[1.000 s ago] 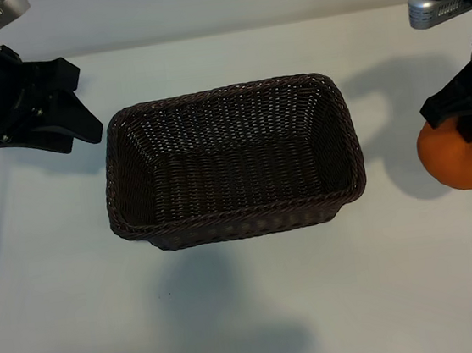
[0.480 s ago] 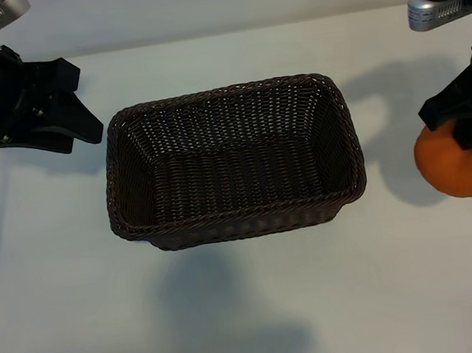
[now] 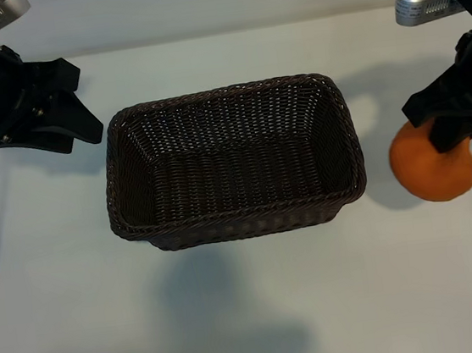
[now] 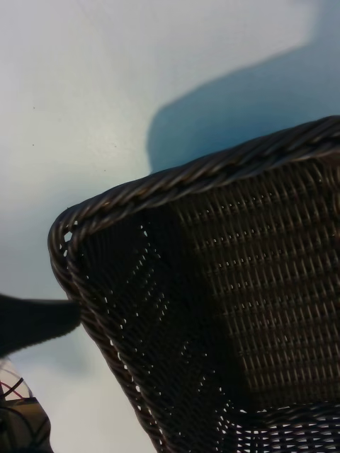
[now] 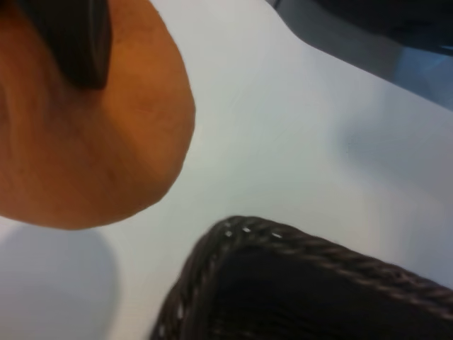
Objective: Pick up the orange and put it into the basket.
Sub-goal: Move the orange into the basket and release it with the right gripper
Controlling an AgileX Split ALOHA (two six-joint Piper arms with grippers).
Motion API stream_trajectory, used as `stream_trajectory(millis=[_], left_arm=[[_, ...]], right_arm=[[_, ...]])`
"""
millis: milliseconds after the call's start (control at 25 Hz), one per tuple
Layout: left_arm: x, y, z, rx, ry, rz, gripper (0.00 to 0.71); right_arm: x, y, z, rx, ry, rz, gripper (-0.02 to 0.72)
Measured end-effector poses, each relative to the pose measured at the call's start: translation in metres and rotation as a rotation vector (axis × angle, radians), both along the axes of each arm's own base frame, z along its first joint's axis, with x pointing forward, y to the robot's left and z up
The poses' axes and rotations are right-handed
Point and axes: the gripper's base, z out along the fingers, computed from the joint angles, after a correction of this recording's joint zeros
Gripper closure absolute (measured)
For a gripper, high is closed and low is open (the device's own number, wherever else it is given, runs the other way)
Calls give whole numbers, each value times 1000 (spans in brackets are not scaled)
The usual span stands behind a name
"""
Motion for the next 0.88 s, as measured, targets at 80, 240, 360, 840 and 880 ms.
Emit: stream_trajectory(millis=[80, 240, 360, 840, 880], left_arm=[[0, 0, 0, 0, 0, 0, 250], [0, 0, 0, -1, 0, -1, 250], [0, 0, 0, -3, 0, 0, 250], [0, -1, 1, -18, -1, 0, 250], [0, -1, 1, -18, -1, 0, 250]], right_arm=[[0, 5, 0, 7, -11, 14, 608], [1, 24, 4, 17, -62, 67, 608], [5, 44, 14, 34, -101, 109, 608], [34, 151, 33, 103, -166, 296, 609], [35, 159, 30, 103, -159, 310, 609]])
